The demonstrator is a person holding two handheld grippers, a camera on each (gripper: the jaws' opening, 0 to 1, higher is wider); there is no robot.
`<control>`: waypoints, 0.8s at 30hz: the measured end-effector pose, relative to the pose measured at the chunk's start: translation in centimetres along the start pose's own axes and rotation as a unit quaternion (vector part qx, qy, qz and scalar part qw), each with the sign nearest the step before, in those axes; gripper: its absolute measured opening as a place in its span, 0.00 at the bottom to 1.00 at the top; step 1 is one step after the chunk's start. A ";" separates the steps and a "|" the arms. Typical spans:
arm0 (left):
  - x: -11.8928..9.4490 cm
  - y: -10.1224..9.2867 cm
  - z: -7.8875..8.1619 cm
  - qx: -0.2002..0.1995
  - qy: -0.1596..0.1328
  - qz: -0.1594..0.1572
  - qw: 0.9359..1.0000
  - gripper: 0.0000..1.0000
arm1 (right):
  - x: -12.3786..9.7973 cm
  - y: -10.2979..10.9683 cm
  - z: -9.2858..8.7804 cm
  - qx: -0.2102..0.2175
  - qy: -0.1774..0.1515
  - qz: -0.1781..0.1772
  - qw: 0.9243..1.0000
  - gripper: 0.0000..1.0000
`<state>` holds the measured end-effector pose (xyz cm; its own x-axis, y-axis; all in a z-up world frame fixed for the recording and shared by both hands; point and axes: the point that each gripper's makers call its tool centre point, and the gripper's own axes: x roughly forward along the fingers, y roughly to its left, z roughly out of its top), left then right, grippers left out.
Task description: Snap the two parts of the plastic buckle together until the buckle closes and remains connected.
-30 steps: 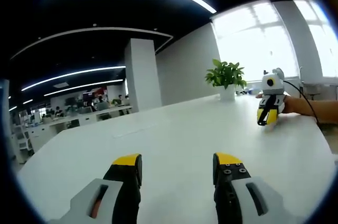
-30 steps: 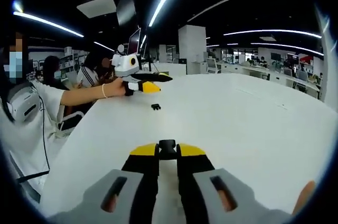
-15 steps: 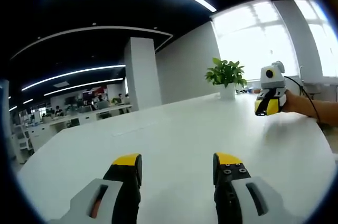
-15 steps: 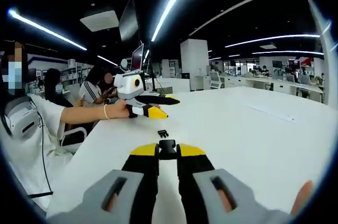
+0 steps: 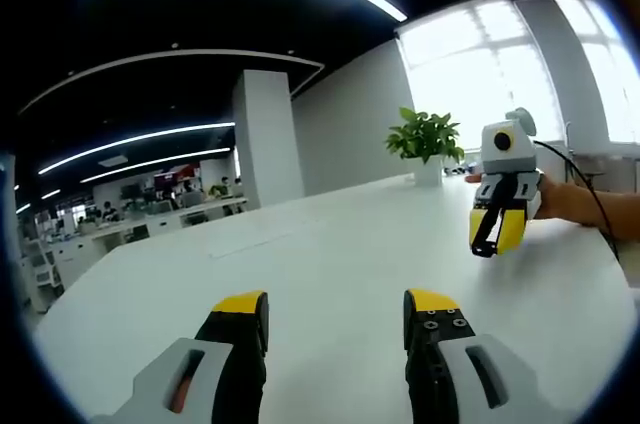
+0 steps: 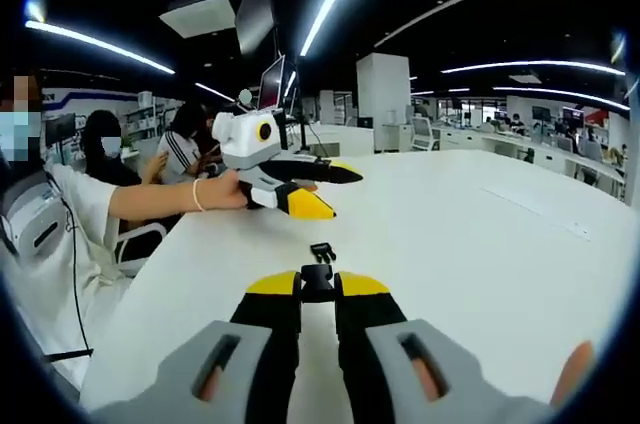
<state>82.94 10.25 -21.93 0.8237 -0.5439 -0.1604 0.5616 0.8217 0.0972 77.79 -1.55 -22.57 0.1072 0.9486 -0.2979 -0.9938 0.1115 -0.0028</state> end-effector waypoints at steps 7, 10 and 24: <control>0.3 -1.5 -0.9 0.044 0.029 -0.025 0.998 0.57 | 0.4 0.8 -0.5 -0.020 0.021 -0.003 1.000 0.13; 0.4 -2.0 -1.3 0.065 0.040 -0.033 0.997 0.58 | 0.6 0.8 -0.9 -0.029 0.035 -0.004 0.999 0.13; 0.4 -3.7 -2.3 0.058 0.059 -0.072 0.994 0.60 | 0.2 0.6 -1.0 -0.021 0.030 -0.011 0.999 0.13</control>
<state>81.04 7.38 -24.56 0.7226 -0.6254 -0.2946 0.6844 0.7073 0.1771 77.14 -1.53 -23.56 0.1278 0.9262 -0.3548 -0.9918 0.1178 -0.0498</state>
